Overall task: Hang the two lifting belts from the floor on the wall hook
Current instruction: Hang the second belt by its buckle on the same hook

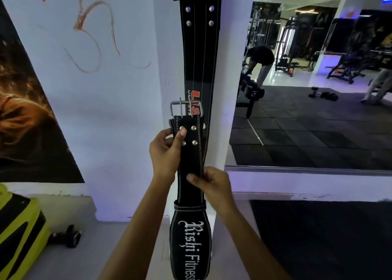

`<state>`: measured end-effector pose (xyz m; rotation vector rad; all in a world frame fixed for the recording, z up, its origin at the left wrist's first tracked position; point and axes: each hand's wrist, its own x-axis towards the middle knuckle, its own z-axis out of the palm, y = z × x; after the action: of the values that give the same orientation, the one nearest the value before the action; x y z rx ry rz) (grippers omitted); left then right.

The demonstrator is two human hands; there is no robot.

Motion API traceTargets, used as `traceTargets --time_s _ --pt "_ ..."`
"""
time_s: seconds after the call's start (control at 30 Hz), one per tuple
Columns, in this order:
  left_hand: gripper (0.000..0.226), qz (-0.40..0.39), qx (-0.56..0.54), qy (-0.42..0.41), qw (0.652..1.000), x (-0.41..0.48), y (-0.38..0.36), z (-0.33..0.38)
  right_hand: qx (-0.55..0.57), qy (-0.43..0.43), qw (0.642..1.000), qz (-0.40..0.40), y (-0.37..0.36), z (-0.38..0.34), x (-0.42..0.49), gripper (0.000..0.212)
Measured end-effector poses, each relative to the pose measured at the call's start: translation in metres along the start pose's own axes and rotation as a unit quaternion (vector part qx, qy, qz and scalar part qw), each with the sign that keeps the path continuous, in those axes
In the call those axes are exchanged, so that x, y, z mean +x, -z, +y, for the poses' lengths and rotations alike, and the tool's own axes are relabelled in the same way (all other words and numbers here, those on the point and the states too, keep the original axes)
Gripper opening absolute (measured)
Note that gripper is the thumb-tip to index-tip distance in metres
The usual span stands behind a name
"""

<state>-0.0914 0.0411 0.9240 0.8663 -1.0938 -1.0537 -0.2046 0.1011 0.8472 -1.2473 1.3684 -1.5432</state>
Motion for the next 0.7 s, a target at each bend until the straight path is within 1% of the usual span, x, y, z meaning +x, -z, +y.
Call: traceTargets --time_s 0.03,0.13,0.23,0.27,0.33,0.4,0.43,0.47,0.57,0.63,0.7 --pt "0.031 -0.001 0.008 -0.001 1.0 0.0 0.001 0.001 -0.015 -0.016 1.0 -0.009 -0.004 0.013 -0.012 0.033" --pt "0.029 -0.034 0.035 -0.002 0.999 -0.003 0.001 -0.003 -0.036 -0.031 0.999 -0.008 -0.012 0.035 -0.032 0.031" --pt "0.035 -0.075 0.039 0.01 0.996 -0.006 0.003 -0.009 -0.02 -0.025 0.999 0.018 -0.01 0.03 -0.028 0.034" --pt "0.033 -0.094 0.035 0.017 0.995 -0.006 0.004 -0.009 0.001 -0.021 0.999 0.024 -0.009 0.022 -0.024 0.032" --pt "0.028 -0.136 -0.009 0.048 0.99 -0.005 0.008 -0.007 0.058 -0.014 0.998 0.027 -0.009 0.001 -0.013 0.023" --pt "0.031 -0.187 -0.057 0.075 0.978 -0.007 0.016 -0.008 0.078 0.008 0.996 0.03 -0.01 -0.016 -0.003 0.019" --pt "0.031 -0.205 -0.06 0.071 0.974 -0.009 0.021 -0.01 0.085 0.017 0.996 0.032 -0.012 -0.024 0.0 0.019" --pt "0.029 -0.215 -0.06 0.065 0.973 -0.011 0.026 -0.013 0.093 0.024 0.995 0.036 -0.014 -0.029 0.004 0.019" --pt "0.025 -0.205 -0.063 0.075 0.974 -0.023 0.041 -0.023 0.154 0.021 0.986 0.061 -0.018 -0.048 0.014 0.023" --pt "0.018 -0.204 -0.026 0.064 0.977 -0.033 0.052 -0.033 0.194 0.016 0.978 0.079 -0.019 -0.058 0.024 0.03" --pt "0.017 -0.205 0.008 0.043 0.978 -0.042 0.056 -0.042 0.192 0.025 0.977 0.088 -0.016 -0.064 0.033 0.036"
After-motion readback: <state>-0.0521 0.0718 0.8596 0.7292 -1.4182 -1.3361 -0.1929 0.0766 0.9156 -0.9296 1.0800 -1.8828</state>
